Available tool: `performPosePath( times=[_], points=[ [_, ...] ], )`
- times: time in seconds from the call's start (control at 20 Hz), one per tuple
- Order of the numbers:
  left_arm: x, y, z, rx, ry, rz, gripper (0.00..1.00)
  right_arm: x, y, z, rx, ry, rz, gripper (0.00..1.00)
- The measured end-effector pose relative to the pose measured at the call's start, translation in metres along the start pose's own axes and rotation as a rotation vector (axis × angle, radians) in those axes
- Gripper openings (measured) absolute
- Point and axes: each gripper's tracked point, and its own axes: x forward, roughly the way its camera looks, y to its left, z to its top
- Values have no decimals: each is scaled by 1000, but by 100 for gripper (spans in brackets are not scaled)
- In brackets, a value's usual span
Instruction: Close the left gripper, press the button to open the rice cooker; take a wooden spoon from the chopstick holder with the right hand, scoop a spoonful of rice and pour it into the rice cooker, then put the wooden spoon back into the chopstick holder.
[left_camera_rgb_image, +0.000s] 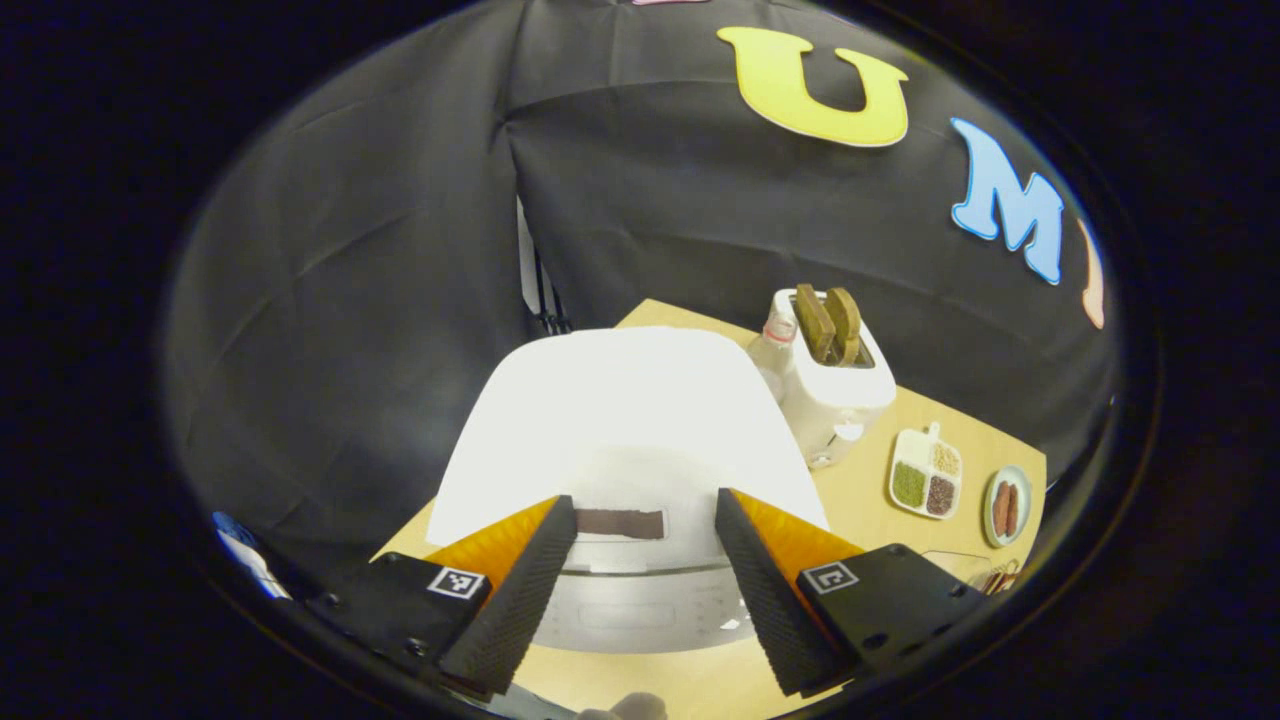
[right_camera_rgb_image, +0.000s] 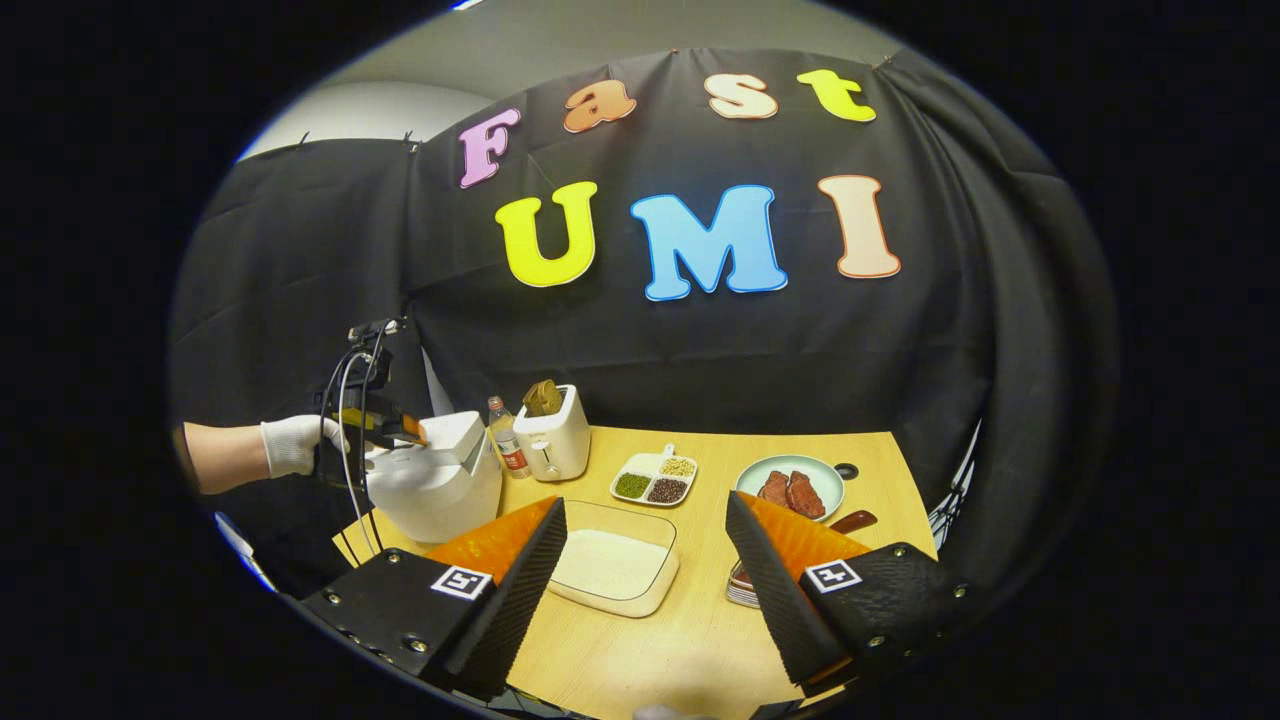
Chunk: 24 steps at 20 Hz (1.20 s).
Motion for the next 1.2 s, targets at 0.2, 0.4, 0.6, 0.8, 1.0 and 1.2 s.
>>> performPosePath(
  times=[0.2, 0.4, 0.6, 0.8, 1.0, 1.2],
  points=[
    [6, -1, -5, 4, 45, -3, 100, 5, 2, -1, -25, 9, -6, 98],
    [12, 8, -14, -49, 88, -4, 99, 11, 6, -1, -5, 16, 0, 98],
    [14, -1, -10, -48, 69, -3, 100, 16, 14, -4, 14, 27, 12, 98],
    [17, 0, -9, -24, 66, -2, 100, 18, 23, -6, 22, 38, 31, 98],
    [17, -6, -2, 17, 43, -36, 100, 18, 29, -6, 22, 41, 33, 98],
    [6, -5, 26, 69, -61, -47, 100, 17, 27, 1, 9, 35, 20, 98]
  ],
)
